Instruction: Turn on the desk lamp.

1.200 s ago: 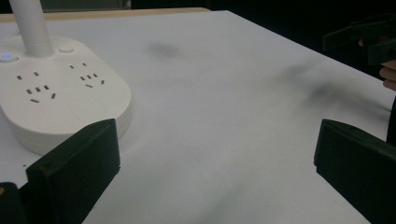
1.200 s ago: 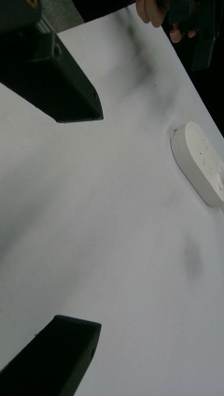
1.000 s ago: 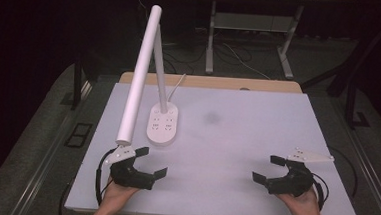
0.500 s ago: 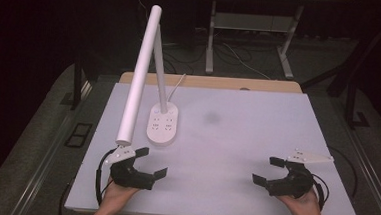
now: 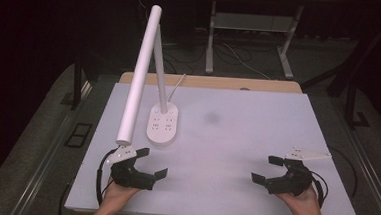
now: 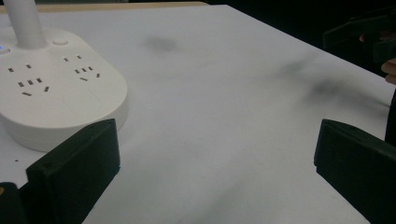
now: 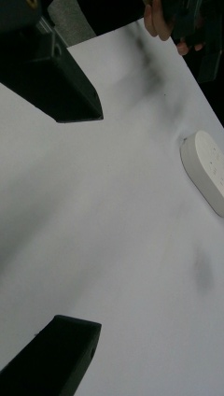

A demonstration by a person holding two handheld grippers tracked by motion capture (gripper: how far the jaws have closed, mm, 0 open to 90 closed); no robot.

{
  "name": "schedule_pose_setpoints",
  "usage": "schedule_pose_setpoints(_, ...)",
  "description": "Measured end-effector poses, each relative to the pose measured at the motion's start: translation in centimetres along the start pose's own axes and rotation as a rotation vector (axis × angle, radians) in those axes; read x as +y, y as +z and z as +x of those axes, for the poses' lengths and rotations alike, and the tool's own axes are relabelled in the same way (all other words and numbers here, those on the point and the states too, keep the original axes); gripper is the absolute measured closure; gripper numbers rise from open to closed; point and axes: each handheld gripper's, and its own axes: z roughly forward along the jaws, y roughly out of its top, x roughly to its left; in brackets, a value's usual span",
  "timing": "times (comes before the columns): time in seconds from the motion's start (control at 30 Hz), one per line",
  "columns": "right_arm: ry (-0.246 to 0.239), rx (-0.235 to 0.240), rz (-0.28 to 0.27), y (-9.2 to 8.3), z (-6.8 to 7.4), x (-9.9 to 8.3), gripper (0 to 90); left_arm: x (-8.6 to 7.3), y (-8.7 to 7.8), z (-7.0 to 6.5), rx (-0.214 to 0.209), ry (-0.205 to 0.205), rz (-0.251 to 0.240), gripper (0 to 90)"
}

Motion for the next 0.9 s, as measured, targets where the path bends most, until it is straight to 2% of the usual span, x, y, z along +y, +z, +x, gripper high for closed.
schedule_pose_setpoints(0.43, -0.007, 0.026, 0.003, 0.3, -0.2, 1.8, 0.5, 0.0, 0.0, 0.0, -0.001, -0.003, -0.003, 0.0)
schedule_pose_setpoints(0.9, -0.035, 0.066, 0.019, 1.6, 0.0, 4.3, 0.5, 0.0, 0.0, 0.0, -0.009, -0.002, 0.001, 0.0)
